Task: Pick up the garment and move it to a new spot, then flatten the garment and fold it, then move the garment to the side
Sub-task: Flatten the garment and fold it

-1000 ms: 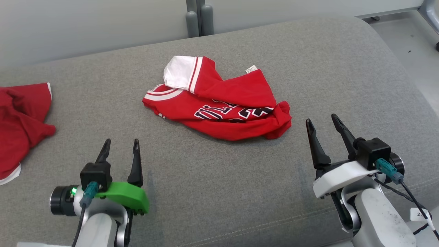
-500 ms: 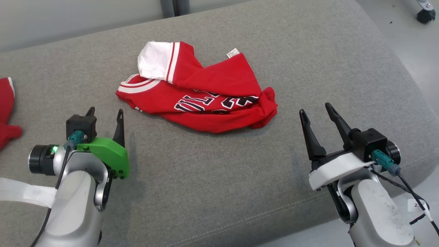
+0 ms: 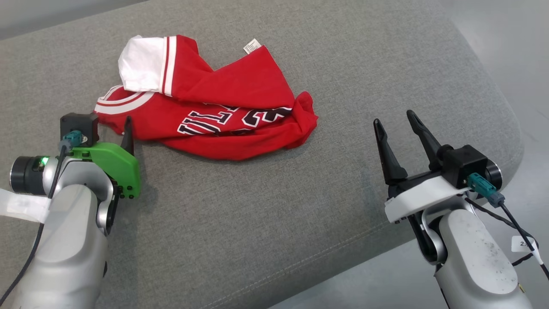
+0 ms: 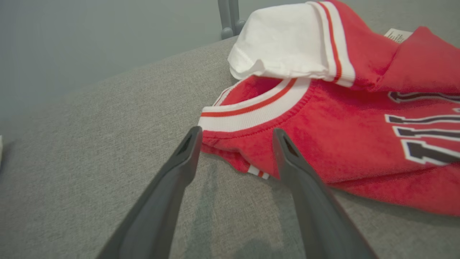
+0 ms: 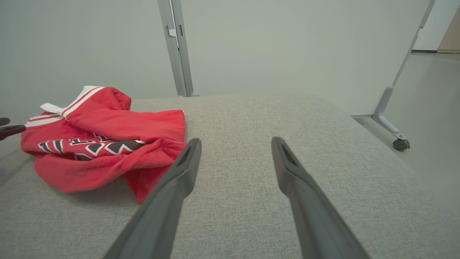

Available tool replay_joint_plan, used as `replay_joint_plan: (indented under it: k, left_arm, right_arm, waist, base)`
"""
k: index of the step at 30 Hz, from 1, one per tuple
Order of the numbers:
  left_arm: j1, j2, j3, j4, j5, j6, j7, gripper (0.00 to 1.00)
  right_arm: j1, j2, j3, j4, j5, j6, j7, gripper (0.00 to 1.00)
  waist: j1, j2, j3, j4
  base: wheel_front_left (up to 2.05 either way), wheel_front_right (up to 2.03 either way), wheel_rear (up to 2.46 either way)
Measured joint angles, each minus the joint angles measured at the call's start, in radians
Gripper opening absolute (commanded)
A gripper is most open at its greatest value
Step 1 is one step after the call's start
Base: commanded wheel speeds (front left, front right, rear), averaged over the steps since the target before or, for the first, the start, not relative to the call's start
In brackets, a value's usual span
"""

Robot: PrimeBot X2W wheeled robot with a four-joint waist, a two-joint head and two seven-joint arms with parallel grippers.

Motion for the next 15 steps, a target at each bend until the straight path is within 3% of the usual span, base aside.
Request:
replay_joint_plan:
  k: [15]
  left_arm:
    - [-0.111,0.037,0.023,0.137,0.021,0.003,0.022,1.0]
  right_arm:
    - [-0.022,0.005,-0.006,-0.015,0.0,0.005,0.0,1.0]
  waist:
    - [0.0,0.0,0.072,-0.037]
  base:
    - [0.0,0.0,0.0]
